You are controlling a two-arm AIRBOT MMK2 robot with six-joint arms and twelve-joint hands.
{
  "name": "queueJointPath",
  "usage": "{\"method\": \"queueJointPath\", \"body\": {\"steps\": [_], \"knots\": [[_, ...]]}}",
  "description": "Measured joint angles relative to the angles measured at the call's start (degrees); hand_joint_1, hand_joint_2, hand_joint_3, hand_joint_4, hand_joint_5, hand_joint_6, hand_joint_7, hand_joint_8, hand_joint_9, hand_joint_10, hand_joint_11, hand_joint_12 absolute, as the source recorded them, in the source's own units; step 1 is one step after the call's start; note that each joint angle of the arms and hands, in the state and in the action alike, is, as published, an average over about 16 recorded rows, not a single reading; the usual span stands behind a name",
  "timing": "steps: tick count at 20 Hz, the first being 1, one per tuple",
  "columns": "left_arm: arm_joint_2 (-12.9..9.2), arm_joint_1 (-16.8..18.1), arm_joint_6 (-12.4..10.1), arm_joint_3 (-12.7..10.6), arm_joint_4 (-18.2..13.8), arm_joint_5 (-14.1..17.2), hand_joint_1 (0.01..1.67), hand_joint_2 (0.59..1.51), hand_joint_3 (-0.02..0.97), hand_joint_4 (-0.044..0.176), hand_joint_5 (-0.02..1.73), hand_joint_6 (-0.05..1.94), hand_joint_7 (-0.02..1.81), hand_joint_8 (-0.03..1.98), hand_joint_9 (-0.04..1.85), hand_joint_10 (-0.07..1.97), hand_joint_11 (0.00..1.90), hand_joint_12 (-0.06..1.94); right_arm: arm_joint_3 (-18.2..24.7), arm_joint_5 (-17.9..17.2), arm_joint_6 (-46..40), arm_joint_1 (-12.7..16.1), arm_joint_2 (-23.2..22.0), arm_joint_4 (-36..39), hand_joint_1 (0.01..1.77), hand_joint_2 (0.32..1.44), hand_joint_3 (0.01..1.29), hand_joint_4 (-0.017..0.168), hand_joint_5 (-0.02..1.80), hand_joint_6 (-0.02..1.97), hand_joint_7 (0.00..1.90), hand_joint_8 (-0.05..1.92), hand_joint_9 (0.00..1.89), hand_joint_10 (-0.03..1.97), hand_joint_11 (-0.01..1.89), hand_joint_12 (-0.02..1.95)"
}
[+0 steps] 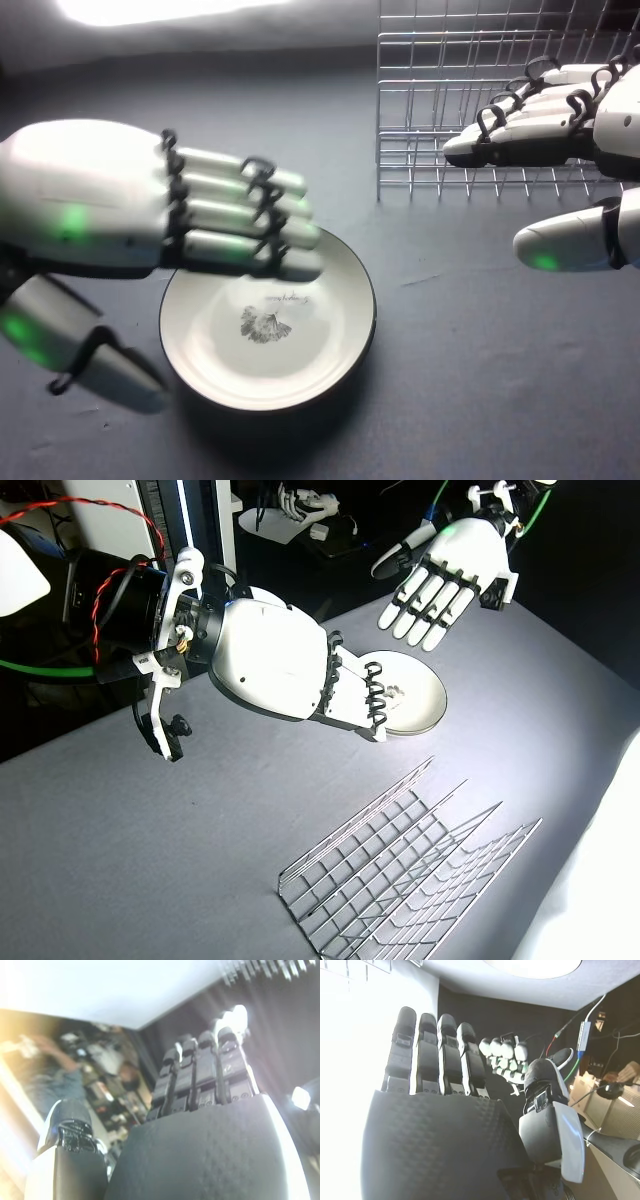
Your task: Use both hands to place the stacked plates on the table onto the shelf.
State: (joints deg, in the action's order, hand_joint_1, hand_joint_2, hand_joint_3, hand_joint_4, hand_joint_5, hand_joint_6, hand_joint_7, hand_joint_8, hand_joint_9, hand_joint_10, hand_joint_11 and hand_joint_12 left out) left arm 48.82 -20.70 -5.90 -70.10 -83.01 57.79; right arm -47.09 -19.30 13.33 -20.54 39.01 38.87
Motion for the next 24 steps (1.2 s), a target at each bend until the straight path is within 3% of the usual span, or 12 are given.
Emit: {"method": "queueJointPath", "body": {"steps": [5, 11, 16, 24], "knots": [[2.0, -1.0, -1.9, -4.7, -4.8, 5.9, 0.02, 1.137, 0.03, -0.001, 0.02, 0.02, 0.02, 0.0, 0.01, 0.01, 0.01, -0.01, 0.0, -0.1, 0.0, -0.1, 0.0, 0.1, 0.03, 1.27, 0.01, -0.003, 0.22, 0.01, 0.23, 0.01, 0.19, 0.01, 0.01, 0.52], [4.8, -3.3, -0.9, -9.2, -9.1, 10.7, 0.02, 1.149, 0.03, -0.003, 0.02, 0.02, 0.02, 0.0, 0.02, 0.01, 0.01, -0.01, 0.0, -0.4, 0.0, -0.3, 0.0, 0.3, 0.03, 1.27, 0.01, -0.003, 0.22, 0.01, 0.23, 0.01, 0.19, 0.01, 0.01, 0.53], [7.2, -5.1, 0.4, -12.2, -11.7, 10.6, 0.02, 1.159, 0.03, -0.003, 0.02, 0.02, 0.02, 0.0, 0.02, 0.01, 0.01, 0.0, 0.0, -0.6, 0.0, -0.3, 0.0, 0.6, 0.03, 1.27, 0.01, -0.003, 0.23, 0.01, 0.23, 0.01, 0.19, 0.01, 0.01, 0.53], [10.2, -7.3, 1.2, -17.1, -13.8, 7.7, 0.02, 1.167, 0.025, -0.002, 0.02, 0.02, 0.02, 0.0, 0.02, 0.01, 0.02, 0.01, 0.0, -1.0, 0.1, -0.4, 0.0, 0.9, 0.04, 1.27, 0.01, -0.003, 0.23, 0.01, 0.24, 0.01, 0.2, 0.01, 0.01, 0.55]]}}
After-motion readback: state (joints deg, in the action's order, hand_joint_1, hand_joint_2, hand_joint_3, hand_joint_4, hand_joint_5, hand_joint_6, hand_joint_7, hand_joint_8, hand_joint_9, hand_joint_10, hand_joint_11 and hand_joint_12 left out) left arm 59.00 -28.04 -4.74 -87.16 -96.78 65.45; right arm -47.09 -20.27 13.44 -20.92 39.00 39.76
